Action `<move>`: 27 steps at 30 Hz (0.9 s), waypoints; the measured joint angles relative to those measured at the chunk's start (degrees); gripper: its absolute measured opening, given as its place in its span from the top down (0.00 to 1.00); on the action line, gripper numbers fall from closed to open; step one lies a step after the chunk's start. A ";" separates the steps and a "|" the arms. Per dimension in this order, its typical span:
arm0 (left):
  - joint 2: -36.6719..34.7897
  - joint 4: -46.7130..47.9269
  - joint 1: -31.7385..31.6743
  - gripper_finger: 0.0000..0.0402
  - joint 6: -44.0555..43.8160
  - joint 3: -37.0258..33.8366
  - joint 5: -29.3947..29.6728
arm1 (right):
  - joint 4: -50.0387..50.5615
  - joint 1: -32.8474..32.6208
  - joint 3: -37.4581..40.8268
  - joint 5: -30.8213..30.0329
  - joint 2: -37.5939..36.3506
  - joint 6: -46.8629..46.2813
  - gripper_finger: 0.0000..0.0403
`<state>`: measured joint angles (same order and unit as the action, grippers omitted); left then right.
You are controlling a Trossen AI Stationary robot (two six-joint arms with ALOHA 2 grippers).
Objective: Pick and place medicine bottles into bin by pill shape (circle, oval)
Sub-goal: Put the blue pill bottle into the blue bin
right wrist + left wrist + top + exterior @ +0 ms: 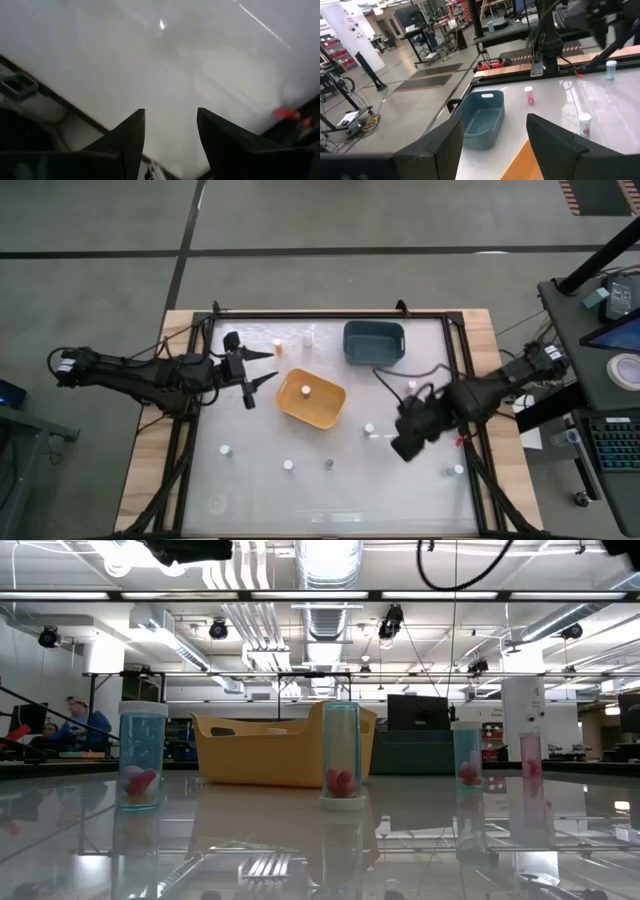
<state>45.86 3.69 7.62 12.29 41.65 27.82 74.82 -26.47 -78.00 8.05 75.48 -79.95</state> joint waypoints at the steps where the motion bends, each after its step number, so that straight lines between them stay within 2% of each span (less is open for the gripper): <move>1: 0.24 0.12 0.00 0.50 0.00 -0.02 -0.01 | -0.04 -1.83 0.29 0.00 0.23 -2.23 0.58; 8: 1.70 0.08 0.00 0.50 0.04 -0.02 -0.03 | -0.12 -14.79 3.18 -0.14 0.33 -18.29 0.58; 16: 1.71 -0.11 0.02 0.50 0.31 0.11 -0.06 | -0.12 -27.05 8.90 -1.72 -3.09 -37.30 0.58; 21: 1.73 -0.16 0.02 0.50 0.45 0.22 -0.06 | -1.40 -30.88 13.70 -3.17 -5.95 -45.40 0.54; 27: 1.73 -0.14 0.02 0.50 0.48 0.22 -0.06 | -7.74 -31.40 20.82 -3.21 -8.26 -46.38 0.44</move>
<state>47.59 3.55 7.64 12.78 41.87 27.77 67.08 -57.87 -57.19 4.84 67.21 -126.32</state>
